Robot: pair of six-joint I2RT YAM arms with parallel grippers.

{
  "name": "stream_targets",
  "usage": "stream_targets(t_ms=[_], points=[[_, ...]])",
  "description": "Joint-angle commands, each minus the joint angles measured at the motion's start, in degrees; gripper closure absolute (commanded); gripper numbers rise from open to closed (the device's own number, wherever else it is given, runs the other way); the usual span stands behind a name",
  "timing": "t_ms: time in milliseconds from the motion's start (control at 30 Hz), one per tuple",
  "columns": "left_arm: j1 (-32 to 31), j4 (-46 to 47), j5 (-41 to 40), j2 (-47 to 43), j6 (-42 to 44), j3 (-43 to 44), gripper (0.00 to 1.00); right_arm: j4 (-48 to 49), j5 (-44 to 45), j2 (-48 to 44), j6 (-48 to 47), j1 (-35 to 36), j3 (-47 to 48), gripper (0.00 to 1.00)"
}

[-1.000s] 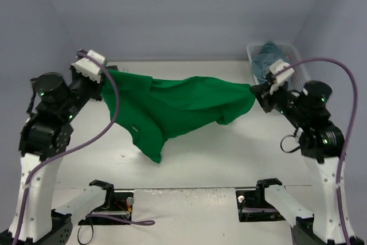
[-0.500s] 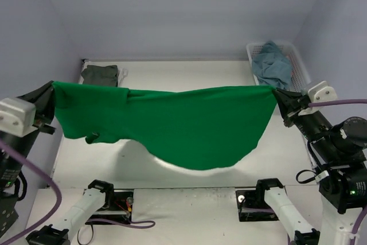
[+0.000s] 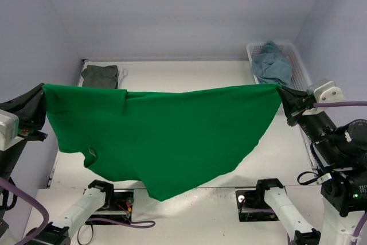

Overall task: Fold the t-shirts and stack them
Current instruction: Flatten out the tshirt

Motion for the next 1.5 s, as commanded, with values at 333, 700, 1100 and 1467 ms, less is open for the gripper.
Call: stream_targets(t_ms=[333,700,1100,1467], points=[[4.02,1.56,7.12,2.7,-5.45,11.23,1.0,5.71,2.4,-3.26,2.2,-2.27,3.24,1.0],[11.84,4.72,14.86,-0.46,-10.73,8.94,1.0,5.89,3.9,-4.59,2.11,-2.36,4.12,1.0],[17.65,5.77,26.02,-3.89,-20.04,1.94,1.0,5.18,1.35,-8.98,2.38,-2.63,-2.45,1.0],[18.62,21.75,22.43,-1.61,-17.85,-22.5,1.0,11.59,2.05,-5.39,-3.16,0.1,-16.97,1.0]])
